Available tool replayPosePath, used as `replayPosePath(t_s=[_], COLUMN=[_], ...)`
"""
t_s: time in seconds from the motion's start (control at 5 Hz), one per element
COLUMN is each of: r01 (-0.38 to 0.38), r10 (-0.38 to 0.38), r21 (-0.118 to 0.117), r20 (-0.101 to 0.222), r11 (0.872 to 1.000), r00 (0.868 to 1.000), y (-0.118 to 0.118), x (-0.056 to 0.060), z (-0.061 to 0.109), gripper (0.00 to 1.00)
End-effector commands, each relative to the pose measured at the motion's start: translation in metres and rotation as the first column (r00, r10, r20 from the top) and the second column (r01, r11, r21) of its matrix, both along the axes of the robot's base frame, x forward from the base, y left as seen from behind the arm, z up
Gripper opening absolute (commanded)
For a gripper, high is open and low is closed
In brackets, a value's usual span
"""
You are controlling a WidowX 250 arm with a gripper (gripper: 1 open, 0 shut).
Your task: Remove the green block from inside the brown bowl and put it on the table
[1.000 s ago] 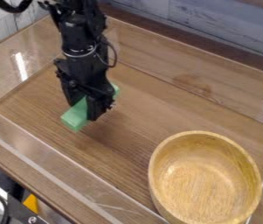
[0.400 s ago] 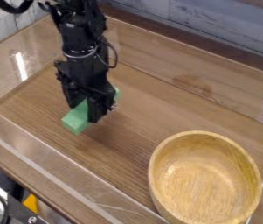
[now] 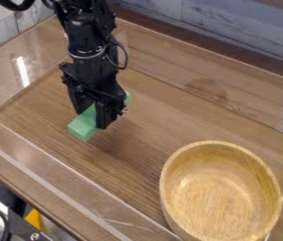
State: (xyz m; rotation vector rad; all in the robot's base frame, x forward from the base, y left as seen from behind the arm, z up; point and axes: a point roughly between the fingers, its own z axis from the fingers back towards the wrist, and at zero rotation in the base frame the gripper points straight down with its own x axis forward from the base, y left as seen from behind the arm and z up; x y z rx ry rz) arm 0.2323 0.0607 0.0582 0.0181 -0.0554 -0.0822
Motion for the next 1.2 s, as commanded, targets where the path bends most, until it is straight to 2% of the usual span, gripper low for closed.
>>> replayPosePath(t_s=[0.0, 1.0], r01=[0.012, 0.016], r10=[-0.011, -0.016], r21=[-0.004, -0.052], r20=[0.036, 0.003], r11=[1.000, 0.999], r00=[0.999, 1.000], y=[-0.009, -0.028], x=[0.010, 0.010], z=[0.012, 0.020], gripper=[0.00, 0.00])
